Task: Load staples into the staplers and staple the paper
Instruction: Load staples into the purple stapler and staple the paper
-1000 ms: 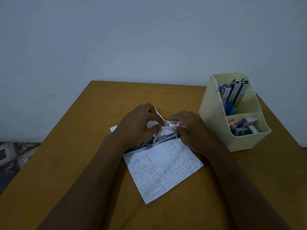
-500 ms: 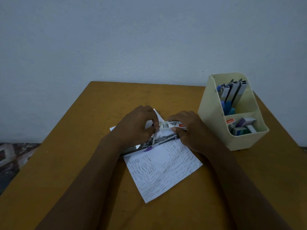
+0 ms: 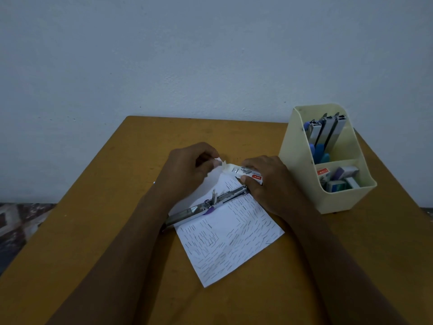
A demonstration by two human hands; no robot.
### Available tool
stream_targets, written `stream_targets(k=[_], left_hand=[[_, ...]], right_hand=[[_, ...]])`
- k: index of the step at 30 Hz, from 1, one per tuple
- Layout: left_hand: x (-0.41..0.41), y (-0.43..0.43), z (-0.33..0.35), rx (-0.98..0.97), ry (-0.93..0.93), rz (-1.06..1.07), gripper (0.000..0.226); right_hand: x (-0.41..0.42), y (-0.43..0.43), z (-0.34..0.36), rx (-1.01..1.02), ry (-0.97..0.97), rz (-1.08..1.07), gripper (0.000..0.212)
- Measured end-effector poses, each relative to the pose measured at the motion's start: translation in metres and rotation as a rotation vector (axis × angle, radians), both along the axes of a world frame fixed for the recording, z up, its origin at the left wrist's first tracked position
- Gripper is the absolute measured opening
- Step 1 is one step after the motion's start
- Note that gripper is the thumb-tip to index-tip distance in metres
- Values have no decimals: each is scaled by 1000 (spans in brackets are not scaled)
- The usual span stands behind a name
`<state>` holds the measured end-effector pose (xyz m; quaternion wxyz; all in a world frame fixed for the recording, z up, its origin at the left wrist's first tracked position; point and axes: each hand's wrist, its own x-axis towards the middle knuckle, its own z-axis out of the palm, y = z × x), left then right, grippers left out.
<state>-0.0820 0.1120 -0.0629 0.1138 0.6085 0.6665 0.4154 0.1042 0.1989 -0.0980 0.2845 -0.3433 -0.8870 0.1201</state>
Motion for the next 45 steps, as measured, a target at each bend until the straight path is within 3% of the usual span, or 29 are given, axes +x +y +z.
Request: stream_targets(k=[8, 16, 22, 26, 32, 45], left_hand=[[4, -1, 7, -14, -313, -94, 7], [12, -2, 8, -38, -326, -122, 13], [6, -7, 12, -93, -318, -157, 9], [-9, -14, 17, -218, -315, -258, 22], [-14, -17, 19, -282, -291, -279, 25], [-15, -20, 21, -386, -275, -320, 22]], right_hand=[[-6, -12, 15, 188, 153, 114, 34], [-8, -14, 17, 181, 194, 168, 25], [-3, -14, 22, -16, 217, 217, 19], [3, -13, 22, -167, 149, 270, 16], [2, -12, 18, -75, 3, 289, 21], [3, -14, 19, -88, -53, 300, 23]])
